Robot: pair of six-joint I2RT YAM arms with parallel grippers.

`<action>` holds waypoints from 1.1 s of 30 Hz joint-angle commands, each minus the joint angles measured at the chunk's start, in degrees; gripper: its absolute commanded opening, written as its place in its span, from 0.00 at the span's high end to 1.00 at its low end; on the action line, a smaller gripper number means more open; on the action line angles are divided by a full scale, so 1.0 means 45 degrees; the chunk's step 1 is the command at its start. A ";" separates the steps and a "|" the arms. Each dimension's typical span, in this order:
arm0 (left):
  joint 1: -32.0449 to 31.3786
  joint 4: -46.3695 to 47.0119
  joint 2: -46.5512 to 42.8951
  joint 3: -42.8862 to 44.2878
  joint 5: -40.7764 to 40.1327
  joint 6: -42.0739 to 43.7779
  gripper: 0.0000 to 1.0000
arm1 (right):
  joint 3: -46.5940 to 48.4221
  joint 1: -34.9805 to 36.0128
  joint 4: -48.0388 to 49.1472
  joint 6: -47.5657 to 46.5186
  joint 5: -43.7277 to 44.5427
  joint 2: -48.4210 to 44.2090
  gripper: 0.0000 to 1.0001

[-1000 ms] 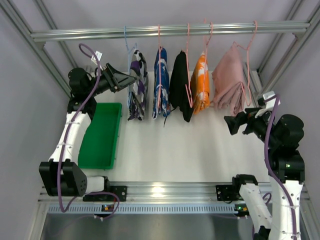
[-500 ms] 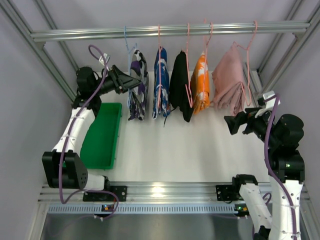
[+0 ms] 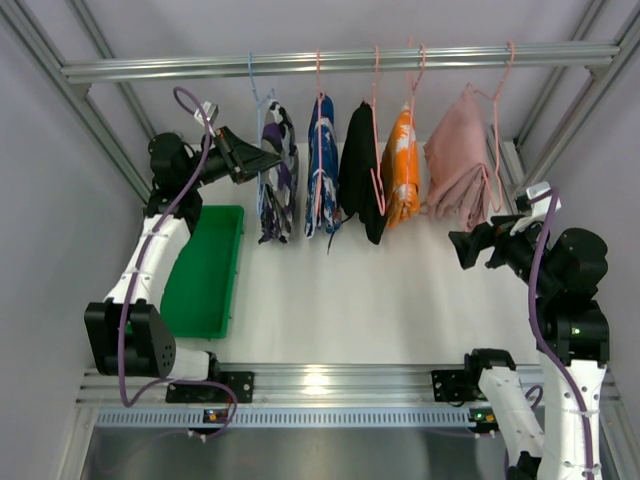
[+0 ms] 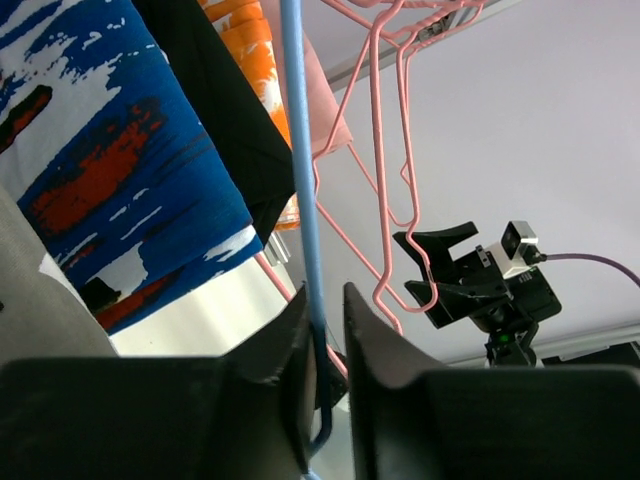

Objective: Remove the trousers from the hanger

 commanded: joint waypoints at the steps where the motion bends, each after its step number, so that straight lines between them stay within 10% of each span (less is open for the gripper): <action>1: -0.0015 0.1160 -0.0328 0.0035 0.0251 -0.0422 0.83 | 0.0215 0.0042 0.0090 -0.0067 0.0069 -0.0095 0.00; 7: -0.0015 0.1199 -0.0387 0.0268 0.0232 -0.0617 1.00 | 0.0215 0.0042 0.0109 -0.0106 0.0088 -0.0095 0.01; 33: 0.0004 -0.0460 -0.3354 0.1462 -0.0550 0.2544 1.00 | 0.0215 0.0042 0.1397 0.1338 -0.1415 -0.0271 0.00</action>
